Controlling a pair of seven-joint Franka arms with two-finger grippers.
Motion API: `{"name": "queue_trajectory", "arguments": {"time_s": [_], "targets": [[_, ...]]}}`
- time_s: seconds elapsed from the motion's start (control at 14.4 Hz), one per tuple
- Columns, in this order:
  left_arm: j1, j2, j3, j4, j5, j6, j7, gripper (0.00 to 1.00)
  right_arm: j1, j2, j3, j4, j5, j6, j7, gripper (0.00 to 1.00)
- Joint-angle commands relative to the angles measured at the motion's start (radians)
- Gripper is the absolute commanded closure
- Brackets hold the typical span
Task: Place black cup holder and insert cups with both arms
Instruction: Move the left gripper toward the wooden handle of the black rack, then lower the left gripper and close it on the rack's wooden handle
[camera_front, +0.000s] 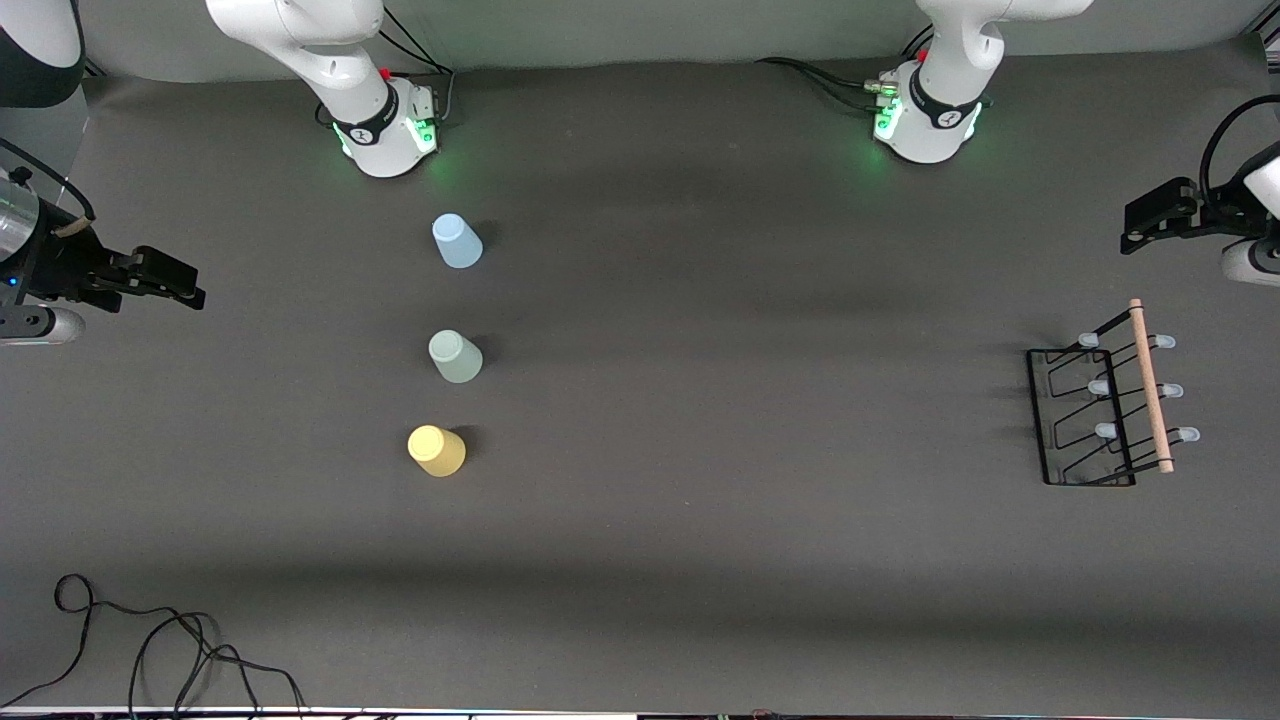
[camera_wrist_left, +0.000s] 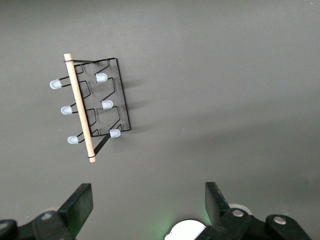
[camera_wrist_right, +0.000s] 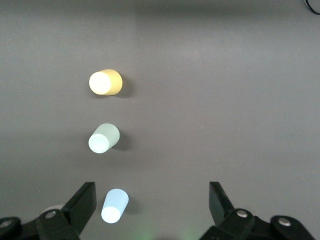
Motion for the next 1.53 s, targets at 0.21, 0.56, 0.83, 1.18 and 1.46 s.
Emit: {"name": "queue_trajectory", "arguments": {"time_s": [0.21,0.56,0.83,1.18,1.46], "targets": [[-0.019,0.008,0.022,0.024,0.018,0.014,-0.017,0.0,0.001,0.014,-0.006,0.03,0.014,-0.022,-0.022,0.0],[0.01,0.015,0.026,-0.039,0.021,0.084,-0.015,0.0,0.004,0.012,-0.007,0.019,0.016,-0.022,-0.022,0.0],[0.107,0.02,0.026,-0.238,0.023,0.357,0.066,0.0,0.005,0.011,-0.007,0.013,0.016,-0.022,-0.022,0.0],[0.205,0.188,0.026,-0.308,0.024,0.534,0.152,0.02,0.007,0.012,-0.007,0.008,0.016,-0.022,-0.024,0.0],[0.213,0.245,0.026,-0.374,0.024,0.62,0.154,0.18,0.007,0.011,-0.007,0.007,0.016,-0.022,-0.024,0.0]]}}
